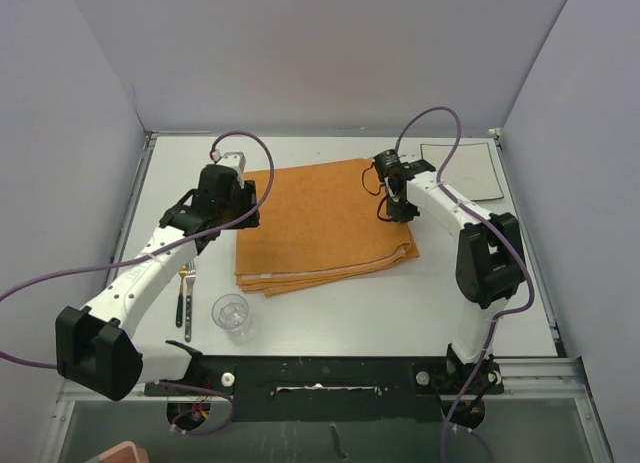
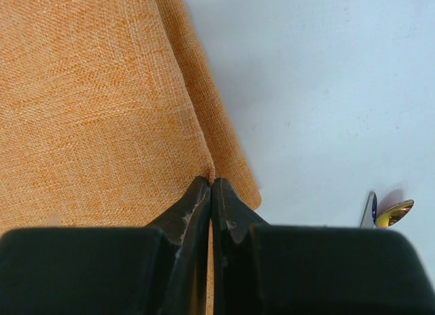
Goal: Set the dinner table for one person
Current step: Adjust the napkin at the center of the board.
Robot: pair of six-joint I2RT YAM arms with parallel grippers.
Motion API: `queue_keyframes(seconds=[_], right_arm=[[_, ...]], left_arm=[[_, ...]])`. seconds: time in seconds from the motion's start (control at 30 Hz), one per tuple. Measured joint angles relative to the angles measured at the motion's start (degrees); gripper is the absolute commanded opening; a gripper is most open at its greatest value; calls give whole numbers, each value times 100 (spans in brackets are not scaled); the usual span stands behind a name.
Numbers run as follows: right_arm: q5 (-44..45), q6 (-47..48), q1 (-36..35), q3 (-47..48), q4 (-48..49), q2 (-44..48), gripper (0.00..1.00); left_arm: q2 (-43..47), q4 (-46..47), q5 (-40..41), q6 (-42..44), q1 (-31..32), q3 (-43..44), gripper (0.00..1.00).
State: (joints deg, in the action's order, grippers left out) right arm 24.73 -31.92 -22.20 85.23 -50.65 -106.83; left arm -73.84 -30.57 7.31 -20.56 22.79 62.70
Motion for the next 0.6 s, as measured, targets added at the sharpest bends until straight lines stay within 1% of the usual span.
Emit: queue_keyframes(seconds=[0.07,0.23,0.4,0.5,0.6], right_arm=[[7,4,4,42,-2,-11,0],[17,-9,4,118,-20,-120,0],[15,-26,4,118,-24,-190,0],[24,-46,4,118,-24,-238,0],[42,-66,9,125,-39,-385,0]], left_arm=[[-11,17,-2,0,-2,-31,49],[-210,212,-39,-42,-9,-227,44],[-918,382,-365,-361,-39,-474,34],[-1322,402,-638,-638,-39,-487,33],[-1515,450,-831,-831,-17,-487,32]])
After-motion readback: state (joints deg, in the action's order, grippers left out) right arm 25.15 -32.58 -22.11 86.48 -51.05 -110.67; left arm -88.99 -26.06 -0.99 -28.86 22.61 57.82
